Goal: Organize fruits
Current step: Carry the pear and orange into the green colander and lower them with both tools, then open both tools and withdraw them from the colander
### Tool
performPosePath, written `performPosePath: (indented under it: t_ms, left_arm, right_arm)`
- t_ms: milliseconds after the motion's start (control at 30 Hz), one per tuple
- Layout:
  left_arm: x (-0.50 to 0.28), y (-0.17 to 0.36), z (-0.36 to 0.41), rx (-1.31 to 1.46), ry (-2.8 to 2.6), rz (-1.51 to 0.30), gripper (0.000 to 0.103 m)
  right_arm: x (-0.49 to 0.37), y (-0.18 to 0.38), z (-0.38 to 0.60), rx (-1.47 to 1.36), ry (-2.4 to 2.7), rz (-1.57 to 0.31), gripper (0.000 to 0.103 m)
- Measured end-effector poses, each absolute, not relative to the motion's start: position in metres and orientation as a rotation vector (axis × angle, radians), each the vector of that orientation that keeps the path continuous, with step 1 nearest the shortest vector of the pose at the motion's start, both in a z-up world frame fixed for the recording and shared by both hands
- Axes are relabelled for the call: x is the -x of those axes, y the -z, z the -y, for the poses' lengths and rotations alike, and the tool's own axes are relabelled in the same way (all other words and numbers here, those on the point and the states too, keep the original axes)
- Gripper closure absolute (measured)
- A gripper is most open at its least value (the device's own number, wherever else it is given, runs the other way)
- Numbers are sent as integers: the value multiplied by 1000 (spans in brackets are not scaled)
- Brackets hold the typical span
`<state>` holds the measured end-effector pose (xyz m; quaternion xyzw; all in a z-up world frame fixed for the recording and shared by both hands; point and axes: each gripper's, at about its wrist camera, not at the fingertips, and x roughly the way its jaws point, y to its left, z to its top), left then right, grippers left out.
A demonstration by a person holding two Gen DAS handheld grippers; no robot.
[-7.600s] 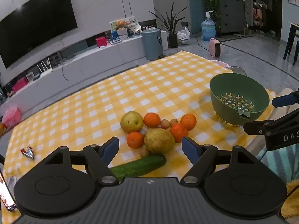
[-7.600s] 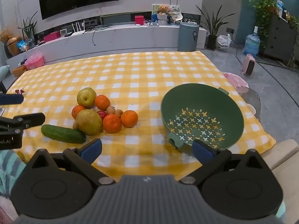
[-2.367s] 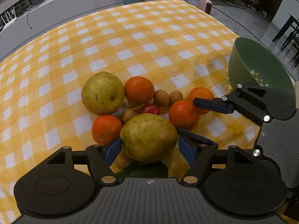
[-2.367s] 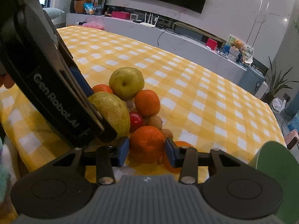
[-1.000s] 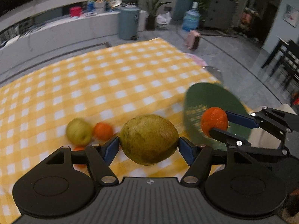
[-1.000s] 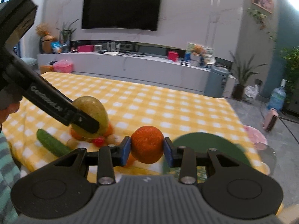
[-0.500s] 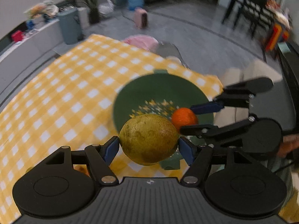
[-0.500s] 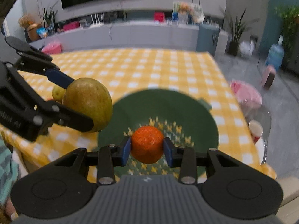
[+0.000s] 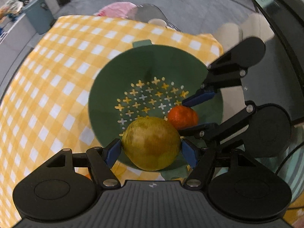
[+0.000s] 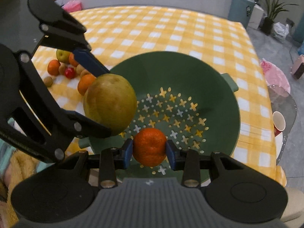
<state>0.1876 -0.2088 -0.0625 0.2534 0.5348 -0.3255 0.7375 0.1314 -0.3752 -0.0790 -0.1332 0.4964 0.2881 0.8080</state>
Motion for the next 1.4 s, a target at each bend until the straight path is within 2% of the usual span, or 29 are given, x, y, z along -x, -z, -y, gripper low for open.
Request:
performPosePath:
  t_ms: [233, 333, 367, 467, 767, 867, 967, 1067, 1133, 1400]
  left_arm:
    - [-200, 78, 223, -630, 748, -1220, 27]
    - [-205, 86, 228, -629, 763, -1237, 38]
    - [-207, 87, 228, -621, 764, -1241, 48]
    - [-212, 84, 231, -583, 768, -1235, 50]
    - [-209, 90, 227, -537, 756, -1253, 44]
    - [-205, 83, 222, -525, 749, -1227, 43]
    - [-198, 70, 216, -510, 759, -1189, 37]
    - [-189, 56, 206, -485, 741, -1139, 36]
    - [-182, 47, 198, -457, 717, -1106, 36]
    - [-155, 13, 152, -309, 586, -979, 35]
  right_arm:
    - [-141, 86, 374, 330, -639, -1105, 68]
    - [-144, 91, 372, 342, -653, -1125, 68]
    - [-145, 93, 371, 345, -655, -1128, 68]
    - [-150, 95, 370, 342, -649, -1138, 67]
    - [-150, 96, 369, 339, -640, -1156, 65]
    - [-147, 92, 369, 322, -624, -1141, 51]
    - [-143, 84, 372, 311, -602, -1129, 50]
    - [-137, 75, 376, 270, -570, -1110, 49]
    - [-133, 68, 376, 254, -546, -1083, 39]
    - [-106, 39, 364, 135, -533, -963, 38]
